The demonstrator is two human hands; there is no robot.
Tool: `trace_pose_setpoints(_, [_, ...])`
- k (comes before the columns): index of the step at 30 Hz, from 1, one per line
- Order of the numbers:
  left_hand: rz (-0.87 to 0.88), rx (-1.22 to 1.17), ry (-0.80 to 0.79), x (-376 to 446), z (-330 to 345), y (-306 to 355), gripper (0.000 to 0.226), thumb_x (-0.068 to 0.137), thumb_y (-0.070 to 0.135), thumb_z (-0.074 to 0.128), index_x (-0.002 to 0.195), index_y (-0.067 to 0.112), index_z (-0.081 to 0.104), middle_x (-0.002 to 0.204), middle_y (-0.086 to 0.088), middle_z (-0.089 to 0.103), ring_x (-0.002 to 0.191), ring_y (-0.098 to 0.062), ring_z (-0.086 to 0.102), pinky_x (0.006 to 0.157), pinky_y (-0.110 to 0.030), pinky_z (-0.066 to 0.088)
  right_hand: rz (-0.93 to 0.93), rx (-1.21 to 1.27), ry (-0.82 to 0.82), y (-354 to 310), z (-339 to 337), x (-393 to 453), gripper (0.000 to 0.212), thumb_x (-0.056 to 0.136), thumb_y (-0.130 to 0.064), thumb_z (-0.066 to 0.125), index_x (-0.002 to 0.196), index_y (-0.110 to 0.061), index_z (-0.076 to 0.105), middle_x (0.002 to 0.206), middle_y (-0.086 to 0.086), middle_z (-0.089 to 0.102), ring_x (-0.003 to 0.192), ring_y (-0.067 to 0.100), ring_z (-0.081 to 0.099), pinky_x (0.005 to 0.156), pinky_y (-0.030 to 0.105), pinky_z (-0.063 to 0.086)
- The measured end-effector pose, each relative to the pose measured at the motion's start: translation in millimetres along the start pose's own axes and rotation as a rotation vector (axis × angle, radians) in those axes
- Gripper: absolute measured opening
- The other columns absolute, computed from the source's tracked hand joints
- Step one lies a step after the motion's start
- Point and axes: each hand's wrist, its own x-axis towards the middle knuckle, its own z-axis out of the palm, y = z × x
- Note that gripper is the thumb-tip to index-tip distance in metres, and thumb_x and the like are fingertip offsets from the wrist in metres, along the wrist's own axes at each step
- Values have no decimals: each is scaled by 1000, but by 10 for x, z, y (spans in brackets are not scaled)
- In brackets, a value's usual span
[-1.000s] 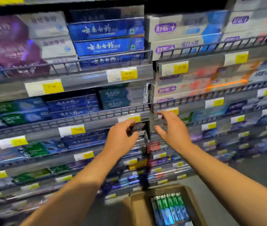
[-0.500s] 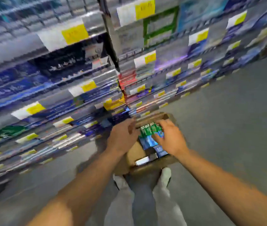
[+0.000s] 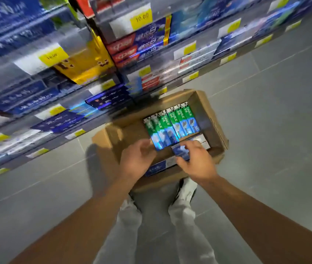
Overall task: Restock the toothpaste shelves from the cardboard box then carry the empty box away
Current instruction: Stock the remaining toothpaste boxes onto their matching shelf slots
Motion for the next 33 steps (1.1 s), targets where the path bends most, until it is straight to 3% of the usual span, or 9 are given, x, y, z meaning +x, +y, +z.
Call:
trace_pose_setpoints(6, [-17,102,6,830,524,-649,40,88,32,68,125,20,60,111,4,68,101,-13,64,91,-26,48,62,50,-6,529,857,744,44,82,-32,65,122,-17,60,117,3,59,111,23,56,86,27,40])
trace_pose_setpoints(8, [-29,142,9,1092,683,-817,42,89,32,67,128,19,59,115,2,68,105,-15,63,93,-28,49,-10,15,32,693,1149,983,46,80,-38,62,118,-13,63,114,8,63,106,28,61,87,35,48])
trace_pose_setpoints(11, [-30,156,2,1489,899,-1041,37,89,31,65,123,18,62,111,0,70,101,-15,64,87,-24,48,12,-11,-70,876,1477,1384,48,83,-36,65,125,-17,57,123,8,57,114,30,56,95,42,47])
trace_pose_setpoints(14, [-29,177,-12,1870,1098,-1274,34,88,33,65,119,18,63,106,-1,71,99,-17,66,88,-28,51,8,-5,-92,1035,1766,1738,45,84,-36,65,125,-19,57,119,7,56,109,28,58,90,42,49])
trace_pose_setpoints(18, [-79,169,-14,2305,1375,-1544,28,88,28,64,114,17,65,108,-1,71,102,-18,66,83,-21,45,-20,-20,-128,1229,2093,2078,42,83,-33,66,121,-18,56,116,6,56,109,24,55,88,38,49])
trace_pose_setpoints(20, [-115,175,-13,2477,1513,-1660,25,89,28,63,109,14,65,107,-6,71,102,-23,65,82,-27,46,-40,-21,-124,1333,2211,2216,40,82,-30,68,119,-19,57,114,5,57,107,24,56,87,38,50])
trace_pose_setpoints(27, [-260,71,45,2983,2066,-2014,60,76,58,72,106,8,61,98,-6,67,89,-25,65,65,-30,46,-60,0,-30,1591,2401,2528,32,81,-16,66,113,-15,62,105,5,61,97,22,59,82,35,50])
trace_pose_setpoints(30, [-261,15,99,3040,2129,-2045,62,71,55,78,105,10,53,89,2,59,76,-15,56,54,-26,39,-53,-9,-1,1615,2405,2553,34,83,-15,63,117,-16,61,107,5,59,96,22,59,82,37,51])
trace_pose_setpoints(33, [-234,59,106,3018,2060,-2111,62,71,52,79,107,10,51,88,2,58,75,-16,55,54,-28,38,-11,25,29,1602,2397,2501,37,85,-14,62,122,-16,59,111,8,57,96,25,59,84,40,51])
